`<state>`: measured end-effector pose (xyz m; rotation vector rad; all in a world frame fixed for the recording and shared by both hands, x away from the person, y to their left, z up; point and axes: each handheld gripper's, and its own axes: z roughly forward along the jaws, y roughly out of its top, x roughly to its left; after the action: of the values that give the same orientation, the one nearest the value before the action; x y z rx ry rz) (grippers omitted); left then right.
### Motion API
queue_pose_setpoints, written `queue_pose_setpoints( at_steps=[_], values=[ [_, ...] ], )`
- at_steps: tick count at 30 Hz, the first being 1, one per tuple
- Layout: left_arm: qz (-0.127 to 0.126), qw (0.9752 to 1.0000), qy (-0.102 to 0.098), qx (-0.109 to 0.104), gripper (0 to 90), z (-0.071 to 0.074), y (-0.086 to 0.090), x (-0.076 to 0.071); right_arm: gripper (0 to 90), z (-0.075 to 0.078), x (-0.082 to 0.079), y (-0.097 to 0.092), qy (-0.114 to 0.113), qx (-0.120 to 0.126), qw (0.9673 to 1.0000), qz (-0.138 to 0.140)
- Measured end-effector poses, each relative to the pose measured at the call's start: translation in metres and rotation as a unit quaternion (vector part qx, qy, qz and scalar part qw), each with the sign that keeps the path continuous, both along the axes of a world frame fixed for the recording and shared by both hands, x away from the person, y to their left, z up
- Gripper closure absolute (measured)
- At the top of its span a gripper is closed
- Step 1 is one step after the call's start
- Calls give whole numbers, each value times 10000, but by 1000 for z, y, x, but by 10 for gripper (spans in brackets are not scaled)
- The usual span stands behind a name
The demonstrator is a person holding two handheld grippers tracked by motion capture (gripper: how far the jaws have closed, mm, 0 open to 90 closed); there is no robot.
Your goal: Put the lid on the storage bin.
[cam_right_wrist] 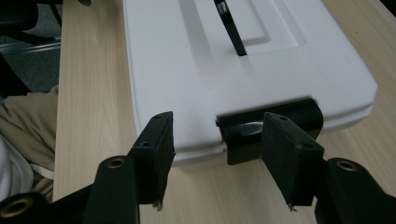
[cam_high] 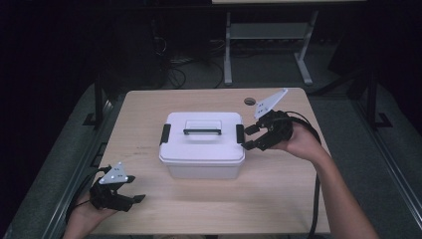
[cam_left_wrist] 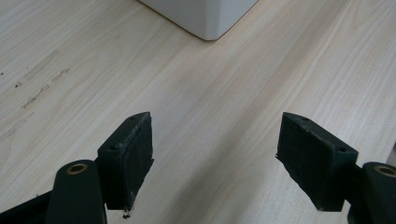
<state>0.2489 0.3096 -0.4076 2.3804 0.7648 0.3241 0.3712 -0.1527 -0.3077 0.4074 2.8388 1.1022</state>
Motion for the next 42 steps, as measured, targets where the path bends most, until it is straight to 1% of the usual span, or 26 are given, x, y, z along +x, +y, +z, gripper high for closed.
queue_pose_setpoints(
  at_steps=[14, 29, 33, 36, 42],
  values=[
    [12, 10000, 3, -3, 263, -1, 0, 0, 428, -6, -3, -10, 58, -29, 9999, -88],
    [0, 10000, 19, 18, 263, -2, -1, 1, 427, -17, -7, -27, 167, -51, 9996, -217],
    [-3, 10000, 29, 25, 263, -2, -2, 1, 426, -20, -9, -30, 181, -45, 9995, -238],
    [5, 10000, 41, 26, 263, -2, -1, 1, 421, -22, -9, -32, 203, -86, 9994, -262],
    [10, 10000, 28, 15, 263, -2, -1, 1, 421, -27, -11, -35, 257, -62, 9992, -302]
  ],
)
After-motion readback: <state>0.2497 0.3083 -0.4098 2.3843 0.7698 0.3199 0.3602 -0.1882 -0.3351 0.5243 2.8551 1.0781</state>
